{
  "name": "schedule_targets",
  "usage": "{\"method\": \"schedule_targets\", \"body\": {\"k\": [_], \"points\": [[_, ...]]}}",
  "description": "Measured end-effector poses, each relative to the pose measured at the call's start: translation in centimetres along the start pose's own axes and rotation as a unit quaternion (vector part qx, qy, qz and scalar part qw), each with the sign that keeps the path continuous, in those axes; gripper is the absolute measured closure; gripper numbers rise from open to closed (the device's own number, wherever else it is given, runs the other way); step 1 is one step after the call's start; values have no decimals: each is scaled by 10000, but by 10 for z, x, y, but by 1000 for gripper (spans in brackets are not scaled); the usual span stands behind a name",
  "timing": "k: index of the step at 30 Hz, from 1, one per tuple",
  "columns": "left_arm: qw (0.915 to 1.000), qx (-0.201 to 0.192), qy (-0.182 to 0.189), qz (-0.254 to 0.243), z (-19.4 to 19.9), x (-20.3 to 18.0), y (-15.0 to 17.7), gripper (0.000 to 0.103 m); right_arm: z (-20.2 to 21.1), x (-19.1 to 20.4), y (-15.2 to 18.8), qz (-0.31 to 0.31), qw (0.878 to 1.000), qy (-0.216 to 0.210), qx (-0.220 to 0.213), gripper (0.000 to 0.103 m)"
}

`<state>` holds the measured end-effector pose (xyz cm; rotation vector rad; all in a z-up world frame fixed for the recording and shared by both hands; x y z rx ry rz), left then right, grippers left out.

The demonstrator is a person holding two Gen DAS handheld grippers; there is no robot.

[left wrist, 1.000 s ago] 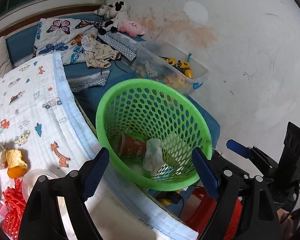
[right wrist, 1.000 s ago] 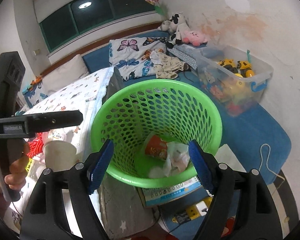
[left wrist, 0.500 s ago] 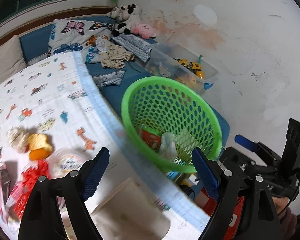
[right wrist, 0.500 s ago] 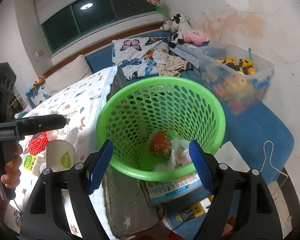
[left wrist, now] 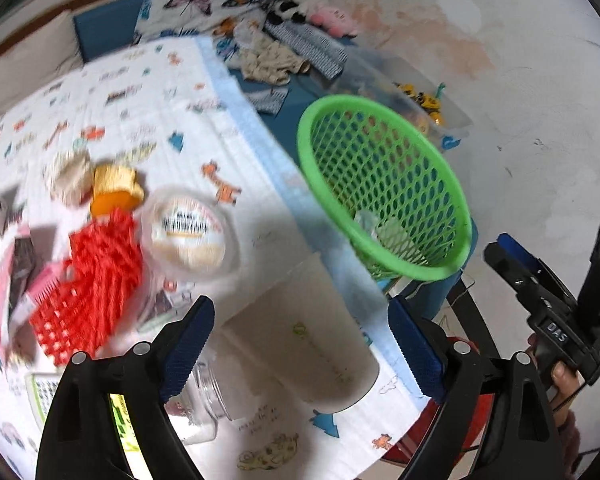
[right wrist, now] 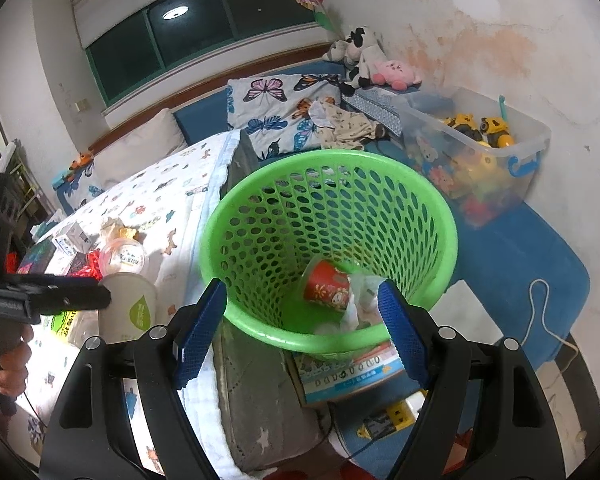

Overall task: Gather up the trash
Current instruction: 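Carry the white paper cup over the basket and open the left tool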

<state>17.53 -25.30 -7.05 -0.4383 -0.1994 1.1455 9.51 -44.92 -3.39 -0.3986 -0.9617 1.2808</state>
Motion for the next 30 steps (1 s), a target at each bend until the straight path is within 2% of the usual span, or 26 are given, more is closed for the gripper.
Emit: {"method": "schedule_targets", "body": {"k": [5,7,9,15,19,25,30], "points": [[9998,213,-66,12,-12,-6,4,18,0,0,0,6,10000,8,-10,25],[9998,209,-36,-17,-14,-10,3,18,1,-1,0,-9,10000,11,-14,25],[9997,198,-111,-98,-16,-15,3,30,1,-2,1,-36,10000,13,-22,25],[9996,70,-155,-214,-16,-17,-2,33,4,-7,2,-87,9999,34,-50,25],[9999,28,-47,-157,-10,-16,-7,35,8,-10,1,-109,9999,61,-98,25],[9993,-316,92,-204,13,-24,-26,35,14,-15,-2,-156,9996,129,-185,25],[9962,-836,228,-91,27,-44,-65,35,18,-17,-2,-203,9994,188,-220,25]]}}
Point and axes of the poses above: each gripper's, at about its wrist camera, not at the fingertips, and z roughly against the way its jaws point, x to its left, y to its underside, the point moved 6 cm from there along -z, roughly the way its jaws point, and after that the axes turned 13 degrees about -y, right-handed, at the moved point
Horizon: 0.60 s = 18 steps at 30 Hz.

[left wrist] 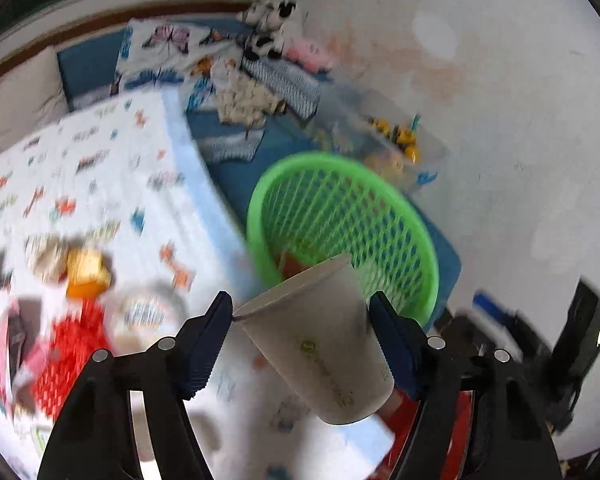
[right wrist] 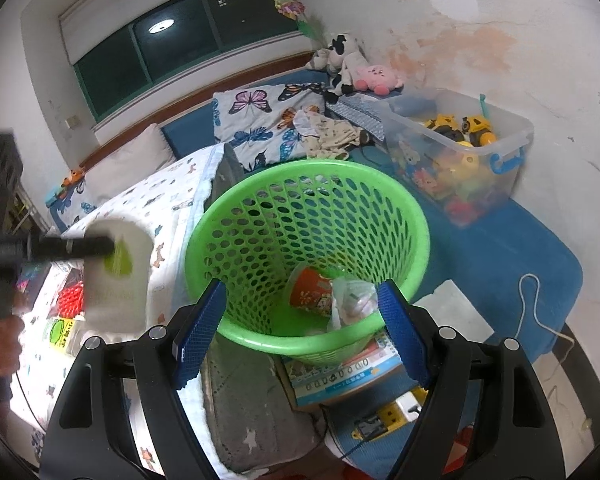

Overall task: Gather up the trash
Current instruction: 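Carry the white paper cup over the basket and open the left tool, then move the left tool back over the bed while the right tool reaches toward the juice box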

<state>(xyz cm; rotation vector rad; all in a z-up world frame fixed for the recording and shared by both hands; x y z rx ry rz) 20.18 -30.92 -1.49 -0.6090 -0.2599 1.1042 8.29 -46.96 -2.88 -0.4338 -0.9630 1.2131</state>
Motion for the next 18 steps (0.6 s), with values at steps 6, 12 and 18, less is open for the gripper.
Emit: {"method": "schedule_targets", "body": {"k": [6,12,18], "points": [[9995,-161,246,69,-19,-25,-27,32,1,1,4,55,10000,52,32,25],[9993,35,350,98,-38,-25,-20,18,-2,1,9,41,10000,29,76,25],[9997,-92,178,-145,-20,-3,-2,18,-4,14,12,158,9997,-132,146,25]]}}
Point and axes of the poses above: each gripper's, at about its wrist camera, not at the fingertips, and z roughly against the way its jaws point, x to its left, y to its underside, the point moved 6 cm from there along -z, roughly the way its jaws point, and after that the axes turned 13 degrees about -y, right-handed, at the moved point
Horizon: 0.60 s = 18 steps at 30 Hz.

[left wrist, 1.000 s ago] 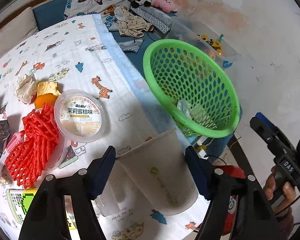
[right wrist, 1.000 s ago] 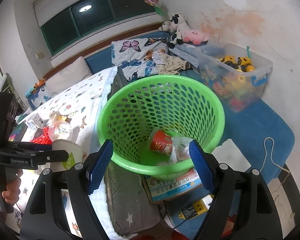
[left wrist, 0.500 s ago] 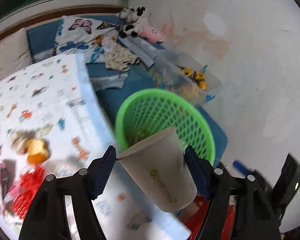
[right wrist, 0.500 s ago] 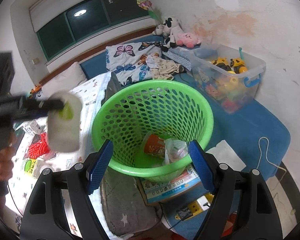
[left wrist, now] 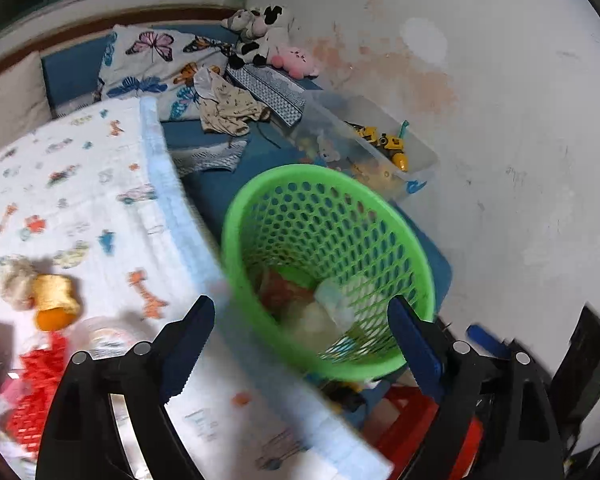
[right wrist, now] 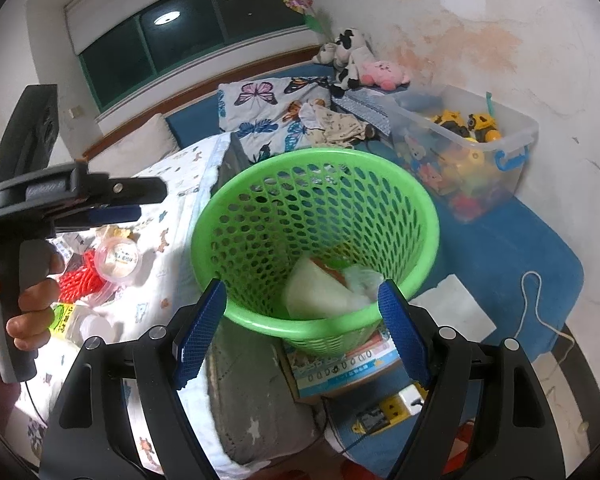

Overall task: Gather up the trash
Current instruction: 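Move the left tool back over the bed while the right tool reaches toward the juice box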

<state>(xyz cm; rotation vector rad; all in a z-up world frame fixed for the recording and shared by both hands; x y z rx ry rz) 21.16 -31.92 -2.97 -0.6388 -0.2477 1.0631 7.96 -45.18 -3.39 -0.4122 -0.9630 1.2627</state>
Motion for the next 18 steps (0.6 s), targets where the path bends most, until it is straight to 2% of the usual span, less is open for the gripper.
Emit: {"method": "schedule_targets", "body": {"k": [8,14,18], "points": [[9984,-263,-377,-331,44,56,33,18,-8,40,0,380,9981,-433,207,25],[9980,-306,-550,-114,71,103,52,18,-25,82,3,755,9922,-854,510,25],[9966,-316,-731,194,86,141,65,18,-40,120,7,1204,9816,-1227,836,25]]}}
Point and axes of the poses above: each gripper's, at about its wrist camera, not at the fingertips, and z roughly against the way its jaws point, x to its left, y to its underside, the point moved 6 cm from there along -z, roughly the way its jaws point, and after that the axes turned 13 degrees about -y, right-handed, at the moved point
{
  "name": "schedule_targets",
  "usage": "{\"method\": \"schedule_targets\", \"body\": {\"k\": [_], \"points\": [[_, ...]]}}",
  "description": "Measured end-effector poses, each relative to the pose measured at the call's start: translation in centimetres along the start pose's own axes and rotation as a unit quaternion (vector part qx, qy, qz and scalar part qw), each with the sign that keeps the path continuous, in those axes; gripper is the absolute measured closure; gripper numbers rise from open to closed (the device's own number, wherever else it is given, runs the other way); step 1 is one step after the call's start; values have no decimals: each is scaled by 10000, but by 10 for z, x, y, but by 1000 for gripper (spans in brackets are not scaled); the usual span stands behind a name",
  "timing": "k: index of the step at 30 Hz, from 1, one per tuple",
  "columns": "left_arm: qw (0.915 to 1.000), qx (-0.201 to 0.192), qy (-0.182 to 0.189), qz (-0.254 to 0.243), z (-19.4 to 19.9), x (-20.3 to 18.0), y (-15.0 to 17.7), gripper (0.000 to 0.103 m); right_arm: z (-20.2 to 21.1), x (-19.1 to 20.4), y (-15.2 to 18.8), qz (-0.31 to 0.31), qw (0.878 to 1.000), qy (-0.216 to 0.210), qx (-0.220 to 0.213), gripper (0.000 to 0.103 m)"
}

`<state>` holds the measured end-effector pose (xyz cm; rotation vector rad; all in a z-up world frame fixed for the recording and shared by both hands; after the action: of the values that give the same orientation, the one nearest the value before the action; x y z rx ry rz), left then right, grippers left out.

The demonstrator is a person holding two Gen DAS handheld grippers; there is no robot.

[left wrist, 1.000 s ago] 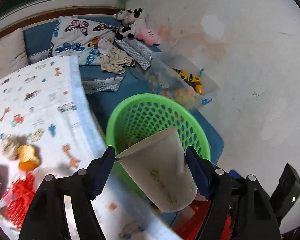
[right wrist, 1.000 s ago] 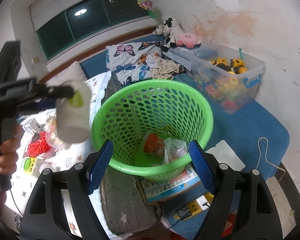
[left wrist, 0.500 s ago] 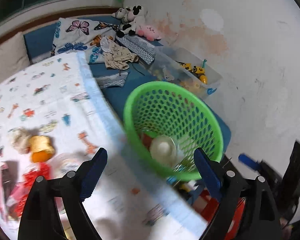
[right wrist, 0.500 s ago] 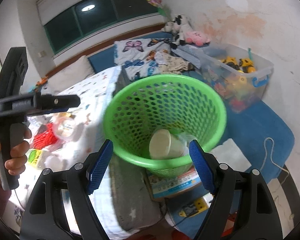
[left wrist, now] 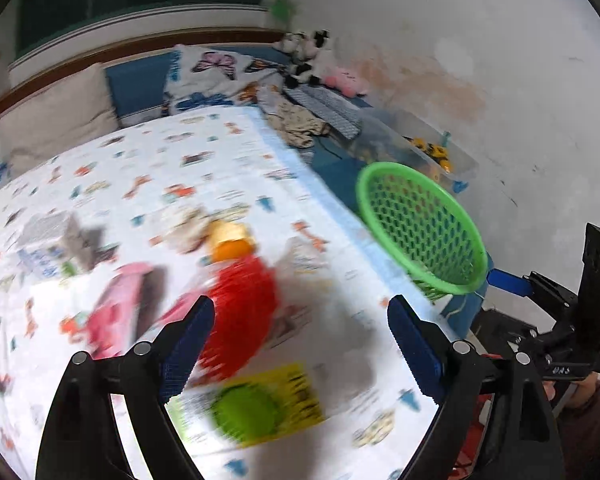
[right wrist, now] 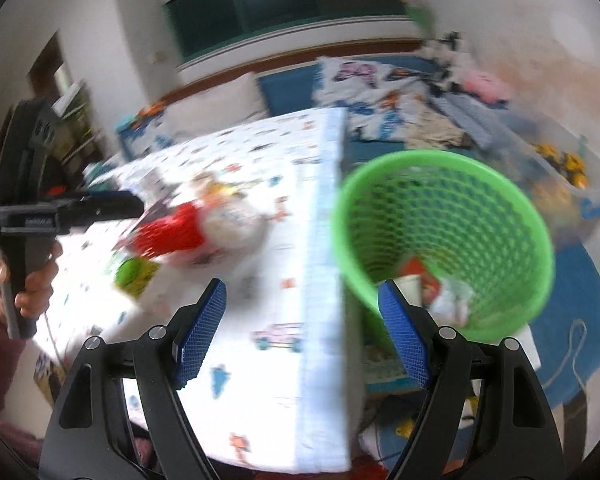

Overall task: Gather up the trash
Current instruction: 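Move the left tool back over the bed while the right tool reaches toward the juice box, then grasp the yellow-green juice box with the right tool while the left tool grasps the pink wrapper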

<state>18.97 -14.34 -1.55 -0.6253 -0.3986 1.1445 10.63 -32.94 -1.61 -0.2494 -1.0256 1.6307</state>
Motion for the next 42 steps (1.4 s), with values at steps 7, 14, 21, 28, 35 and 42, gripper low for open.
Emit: {"method": "schedule_targets", "body": {"k": [7,14,21,28,35,42], "points": [[9985,4,-338,430,13,57,20,18,-49,63,-7,964,9910,-615,694,25],[9955,9,-542,776,22,100,37,18,-98,108,-7,1772,9686,-1155,1304,25],[9925,56,-684,1010,24,132,50,18,-131,137,-10,2505,9412,-1430,1762,25],[9913,119,-735,1089,20,149,60,18,-166,151,-2,2889,9128,-1716,2323,25],[9917,184,-703,1060,11,160,62,18,-189,156,4,3075,8951,-1841,2653,30],[9930,293,-654,944,-3,160,62,18,-195,162,13,3402,8834,-1731,2718,34]]}}
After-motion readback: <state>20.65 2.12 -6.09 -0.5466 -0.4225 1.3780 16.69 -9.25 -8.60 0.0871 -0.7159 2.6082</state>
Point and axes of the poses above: each gripper's, at about its wrist camera, not at the fingertips, and z roughly against the way its jaws point, x to its left, y to its underside, the point moved 6 cm from there along -z, roughly the way its jaws point, and after that the axes turned 13 degrees about -y, right-handed, at the moved point
